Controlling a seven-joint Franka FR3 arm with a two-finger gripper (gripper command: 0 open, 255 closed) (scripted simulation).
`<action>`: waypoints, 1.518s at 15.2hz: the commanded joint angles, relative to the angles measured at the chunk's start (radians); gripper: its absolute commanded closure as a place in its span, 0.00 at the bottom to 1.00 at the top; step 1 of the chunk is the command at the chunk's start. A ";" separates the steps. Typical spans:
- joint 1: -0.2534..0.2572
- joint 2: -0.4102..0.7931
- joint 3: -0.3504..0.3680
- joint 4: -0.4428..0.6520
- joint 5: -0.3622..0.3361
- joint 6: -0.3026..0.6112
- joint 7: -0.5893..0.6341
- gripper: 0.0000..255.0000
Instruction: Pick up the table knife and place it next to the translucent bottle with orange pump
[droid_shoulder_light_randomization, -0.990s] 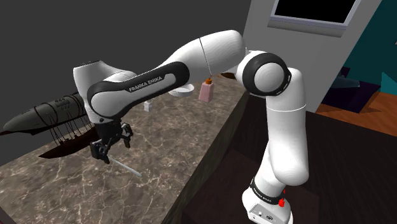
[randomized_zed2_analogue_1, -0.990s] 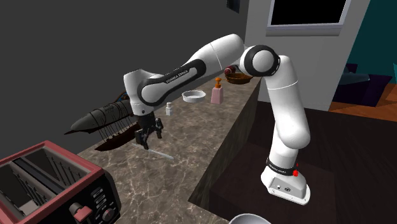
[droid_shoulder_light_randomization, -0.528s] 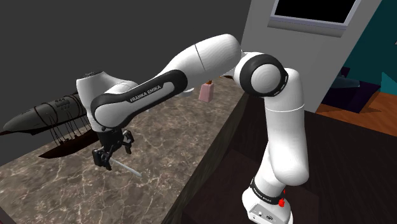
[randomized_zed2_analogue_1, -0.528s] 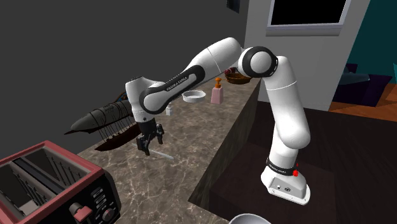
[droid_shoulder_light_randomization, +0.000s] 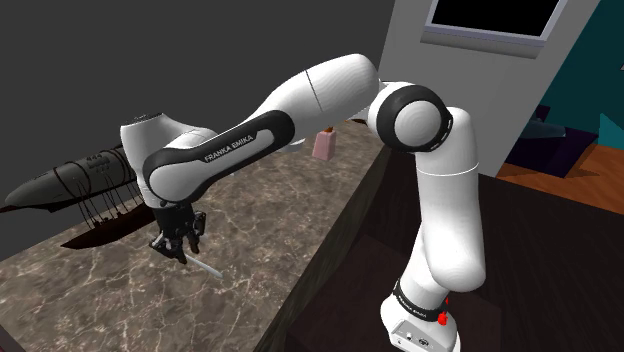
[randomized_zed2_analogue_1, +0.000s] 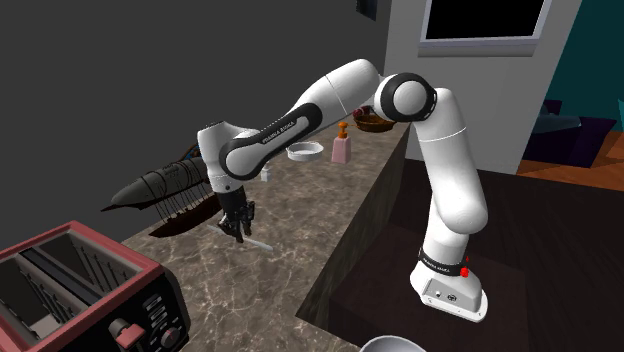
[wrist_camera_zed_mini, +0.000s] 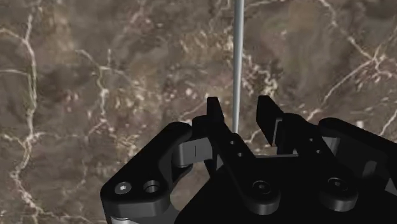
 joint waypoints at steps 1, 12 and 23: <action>0.000 0.000 0.000 0.000 0.000 0.000 0.000 1.00; -0.002 -0.021 0.004 0.025 0.008 -0.045 -0.003 1.00; -0.004 -0.065 0.011 0.113 0.023 -0.175 -0.009 1.00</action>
